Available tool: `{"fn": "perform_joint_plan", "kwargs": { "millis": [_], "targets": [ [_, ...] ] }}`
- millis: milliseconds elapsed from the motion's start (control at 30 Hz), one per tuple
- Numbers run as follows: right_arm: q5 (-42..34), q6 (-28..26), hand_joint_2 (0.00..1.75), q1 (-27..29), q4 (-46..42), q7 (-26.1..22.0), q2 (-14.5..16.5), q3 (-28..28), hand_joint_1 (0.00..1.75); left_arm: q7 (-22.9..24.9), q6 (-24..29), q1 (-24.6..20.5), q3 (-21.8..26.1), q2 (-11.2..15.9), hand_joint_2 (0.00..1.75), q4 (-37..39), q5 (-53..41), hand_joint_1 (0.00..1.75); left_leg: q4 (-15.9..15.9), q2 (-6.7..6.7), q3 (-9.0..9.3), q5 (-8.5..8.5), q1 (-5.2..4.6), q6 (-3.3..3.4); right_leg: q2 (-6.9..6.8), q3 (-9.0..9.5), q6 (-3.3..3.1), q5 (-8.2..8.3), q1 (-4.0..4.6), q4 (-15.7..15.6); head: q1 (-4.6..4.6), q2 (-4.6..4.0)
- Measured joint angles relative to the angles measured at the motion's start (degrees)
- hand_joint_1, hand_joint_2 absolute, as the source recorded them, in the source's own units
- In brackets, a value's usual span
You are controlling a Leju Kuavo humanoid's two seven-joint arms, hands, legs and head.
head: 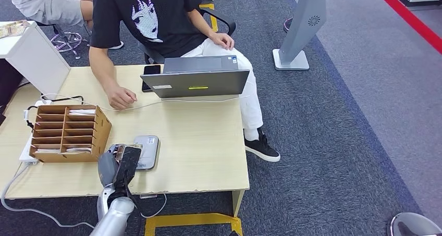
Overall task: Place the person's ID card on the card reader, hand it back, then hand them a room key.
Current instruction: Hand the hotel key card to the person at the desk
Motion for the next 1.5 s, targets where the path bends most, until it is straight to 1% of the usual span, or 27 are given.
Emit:
{"fn": "perform_joint_plan", "kwargs": {
  "millis": [133,200,267,333,367,433,533,633,733,900,1000,1167,1333,1500],
  "targets": [
    [-0.03,-0.08,1.75,0.04,0.0,-0.14,0.0,-0.3,0.0,-0.47,-0.22,0.04,0.02,0.03,1.75,0.4,-0.09,1.75,0.0,-0.01,0.0,0.0,0.0,0.0,-0.02,0.01,0.0,0.0,0.0,0.0,0.01,0.0],
    [0.01,-0.25,1.75,0.08,0.0,-0.34,0.0,-0.45,0.0,-2.22,0.03,0.31,0.17,0.07,1.75,0.1,0.51,1.75,0.0,-0.01,0.0,0.0,0.0,0.0,-0.02,0.01,0.0,0.0,0.0,0.0,0.01,0.0],
    [0.04,-0.49,1.75,0.19,0.0,-0.58,0.0,-0.57,0.0,-4.46,0.55,1.05,0.48,0.15,1.75,-1.8,1.44,1.75,0.0,-0.01,0.0,0.0,0.0,0.0,-0.01,0.0,0.0,0.0,0.0,0.0,0.0,0.0],
    [0.11,-0.72,1.75,0.37,0.02,-0.72,-0.01,-0.76,0.0,-4.98,0.86,2.2,0.77,0.62,1.75,-6.37,1.54,1.75,0.0,0.01,-0.02,0.01,0.01,-0.01,0.01,-0.03,0.0,0.0,0.01,0.01,0.0,0.0],
    [0.21,-0.8,1.75,0.48,0.03,-0.71,-0.01,-0.89,0.0,-4.38,0.86,2.69,0.86,1.03,1.75,-9.46,1.09,1.75,0.0,0.01,-0.03,0.01,0.02,-0.02,0.01,-0.05,0.0,0.0,0.01,0.01,0.0,0.0],
    [0.67,-0.85,1.75,0.68,0.07,-0.58,-0.02,-1.19,0.0,-2.2,0.55,3.11,1.02,2.38,1.75,-16.66,-0.6,1.75,0.0,0.0,-0.05,0.02,0.03,-0.03,0.01,-0.07,0.0,0.0,0.02,0.02,0.01,0.0],
    [1.2,-0.83,1.75,0.82,0.09,-0.43,-0.01,-1.49,0.0,0.48,-0.53,2.5,1.7,4.67,1.75,-26.29,-2.59,1.75,0.0,0.0,-0.04,0.02,0.03,-0.03,0.01,-0.08,0.0,0.0,0.02,0.06,-0.01,0.0],
    [1.21,-0.81,1.75,0.87,0.09,-0.34,-0.01,-1.58,0.0,1.17,-1.04,2.13,2.34,6.05,1.75,-32.2,-3.11,1.75,0.0,-0.03,-0.05,0.02,0.03,-0.03,-0.03,-0.08,-0.01,0.0,0.02,0.07,0.0,0.0],
    [1.34,-0.79,1.75,0.87,0.09,-0.33,-0.01,-1.64,0.0,0.86,-0.81,2.29,2.68,6.62,1.75,-35.45,-3.28,1.75,0.0,-0.02,-0.07,0.02,0.03,-0.03,-0.01,-0.08,-0.01,0.0,0.02,0.07,0.01,0.0],
    [2.11,-0.46,1.75,0.91,0.09,-0.37,-0.01,-1.68,0.0,0.18,0.16,1.47,3.38,8.11,1.75,-39.27,-4.24,1.75,0.02,-0.01,-0.08,0.02,0.02,-0.03,0.0,-0.08,0.0,0.0,0.01,0.07,0.01,0.0],
    [2.2,0.06,1.75,0.98,0.09,-0.72,-0.02,-1.73,0.0,2.16,0.26,-0.15,4.37,9.66,1.75,-40.71,-7.49,1.75,0.02,-0.02,-0.07,0.03,0.03,-0.04,-0.01,-0.08,0.0,0.0,0.02,0.07,0.01,0.0],
    [2.85,0.5,1.75,1.1,0.09,-0.8,-0.02,-1.78,0.0,4.84,0.2,-2.75,6.02,11.85,1.75,-40.52,-12.35,1.75,0.02,-0.01,-0.07,0.04,0.04,-0.06,0.0,-0.11,-0.01,0.0,0.02,0.08,0.0,0.0],
    [3.08,0.78,1.75,1.11,0.09,-0.74,-0.02,-1.78,0.0,5.26,0.37,-4.25,6.78,12.49,1.75,-39.46,-13.51,1.75,0.02,-0.01,-0.08,0.04,0.03,-0.06,0.01,-0.11,-0.01,0.0,0.02,0.08,0.01,0.0],
    [3.09,0.79,1.75,1.11,0.09,-0.74,-0.02,-1.78,0.0,5.27,0.38,-4.7,6.99,12.74,1.75,-38.58,-13.56,1.75,0.03,0.0,-0.09,0.04,0.02,-0.06,0.02,-0.12,0.0,0.0,0.01,0.07,0.01,0.0]
  ]
}}
